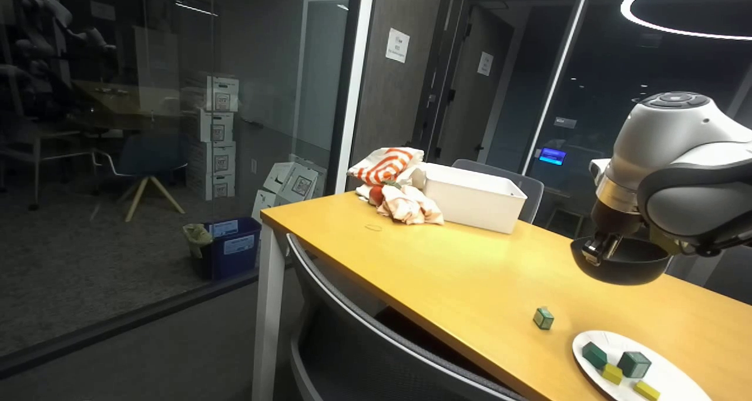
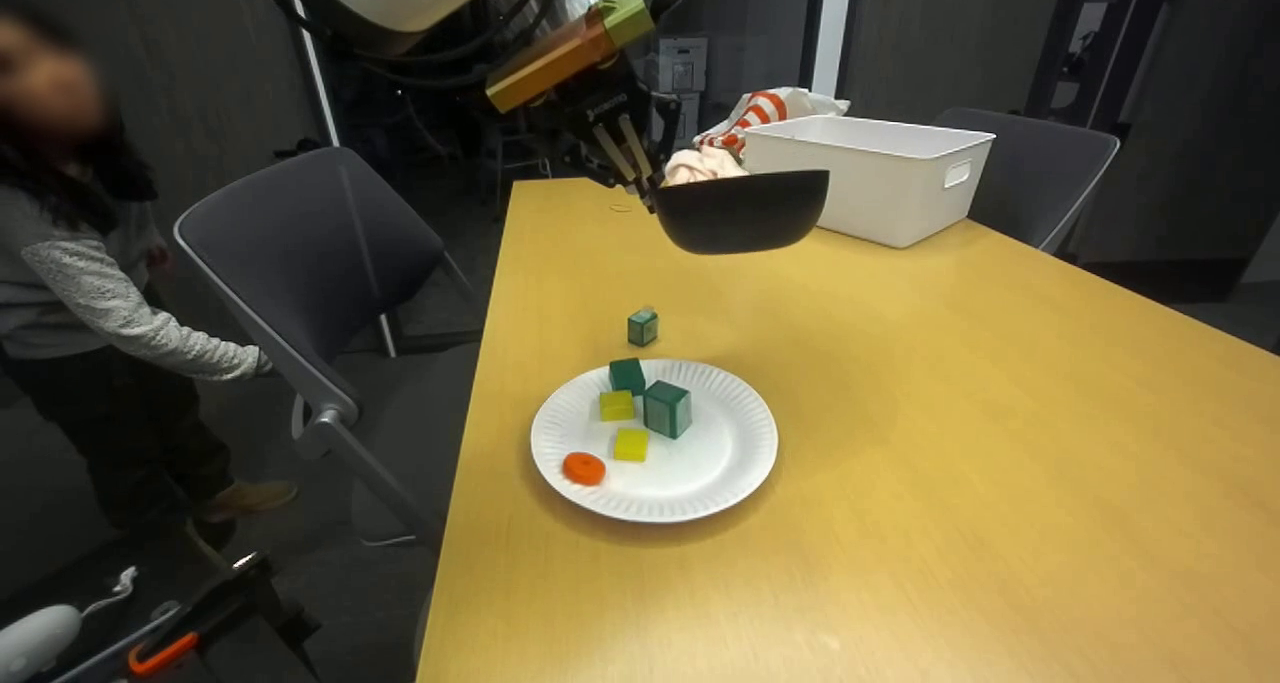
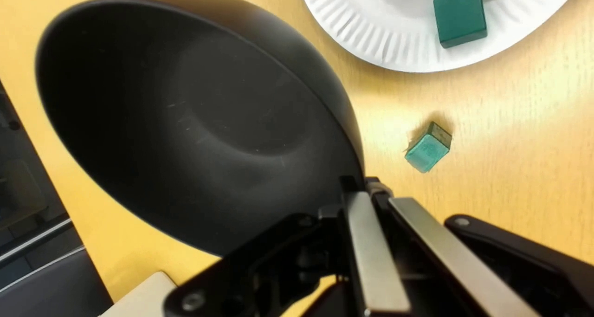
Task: Put the blocks in the bowl onto the white plate.
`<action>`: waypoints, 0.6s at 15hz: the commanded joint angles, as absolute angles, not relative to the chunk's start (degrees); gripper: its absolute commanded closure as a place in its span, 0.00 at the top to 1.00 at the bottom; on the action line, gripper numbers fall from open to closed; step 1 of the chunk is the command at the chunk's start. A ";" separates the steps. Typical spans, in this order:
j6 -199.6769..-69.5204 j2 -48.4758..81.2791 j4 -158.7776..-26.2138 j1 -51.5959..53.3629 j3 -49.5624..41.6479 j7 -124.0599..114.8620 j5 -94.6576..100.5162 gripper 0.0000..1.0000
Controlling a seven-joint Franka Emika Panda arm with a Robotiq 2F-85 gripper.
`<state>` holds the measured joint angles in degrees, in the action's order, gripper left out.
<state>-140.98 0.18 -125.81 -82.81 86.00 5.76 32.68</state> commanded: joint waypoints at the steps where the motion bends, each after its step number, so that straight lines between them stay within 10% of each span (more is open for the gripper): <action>1: -139.29 6.51 -124.87 -77.95 81.67 5.48 36.47 0.07; 3: -137.92 10.38 -124.38 -73.08 78.27 4.61 39.59 0.09; 4: -137.59 13.34 -124.06 -70.50 76.74 4.24 40.39 0.32; 5: -137.85 17.10 -123.69 -67.50 74.65 4.37 41.08 0.34; 6: -139.22 8.72 -125.94 -72.30 77.64 5.38 37.91 0.10; 9: -138.94 14.65 -125.60 -68.55 75.22 5.17 39.45 0.33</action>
<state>-138.94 14.70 -125.59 -68.53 75.21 5.17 39.46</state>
